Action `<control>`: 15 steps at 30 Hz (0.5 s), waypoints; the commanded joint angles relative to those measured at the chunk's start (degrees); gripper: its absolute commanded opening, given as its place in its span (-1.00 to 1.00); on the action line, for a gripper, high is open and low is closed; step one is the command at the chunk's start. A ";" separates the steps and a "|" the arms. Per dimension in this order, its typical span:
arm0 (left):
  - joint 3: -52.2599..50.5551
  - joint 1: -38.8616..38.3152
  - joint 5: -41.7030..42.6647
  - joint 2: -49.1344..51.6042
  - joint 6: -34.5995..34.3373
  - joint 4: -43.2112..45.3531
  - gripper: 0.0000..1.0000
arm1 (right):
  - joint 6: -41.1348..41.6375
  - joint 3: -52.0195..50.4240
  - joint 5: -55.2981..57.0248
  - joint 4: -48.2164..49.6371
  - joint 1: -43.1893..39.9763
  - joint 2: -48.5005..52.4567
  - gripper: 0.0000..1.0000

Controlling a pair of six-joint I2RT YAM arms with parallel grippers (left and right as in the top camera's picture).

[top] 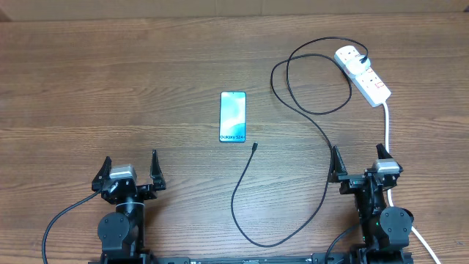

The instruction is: Plug charger to phone and switch on socket

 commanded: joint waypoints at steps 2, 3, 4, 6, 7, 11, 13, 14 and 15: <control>-0.39 0.59 0.50 -0.48 -0.83 0.26 1.00 | 0.22 -0.59 0.35 0.31 -0.37 -0.57 1.00; -0.39 0.59 0.59 -0.48 -0.92 0.26 0.99 | 0.22 -0.59 0.35 0.31 -0.37 -0.57 1.00; -0.39 0.59 1.11 -0.48 -1.38 0.24 0.99 | 0.22 -0.59 0.35 0.31 -0.37 -0.57 1.00; -0.39 0.57 5.07 -0.48 -3.72 -0.07 1.00 | 0.22 -0.59 0.35 0.31 -0.37 -0.57 1.00; -0.37 0.57 7.30 -0.48 -5.29 -0.02 1.00 | 0.22 -0.59 0.35 0.31 -0.37 -0.57 1.00; -0.37 0.57 16.81 -0.48 -14.95 1.22 0.99 | 0.22 -0.59 0.35 0.31 -0.37 -0.57 1.00; -0.37 0.57 19.02 -0.48 -18.56 1.77 1.00 | 0.22 -0.59 0.35 0.31 -0.37 -0.57 1.00; -0.37 0.57 20.02 -0.48 -20.35 2.34 1.00 | 0.22 -0.59 0.35 0.31 -0.37 -0.57 1.00; -0.37 0.57 21.77 -0.48 -23.19 3.56 0.99 | 0.22 -0.59 0.35 0.31 -0.37 -0.57 1.00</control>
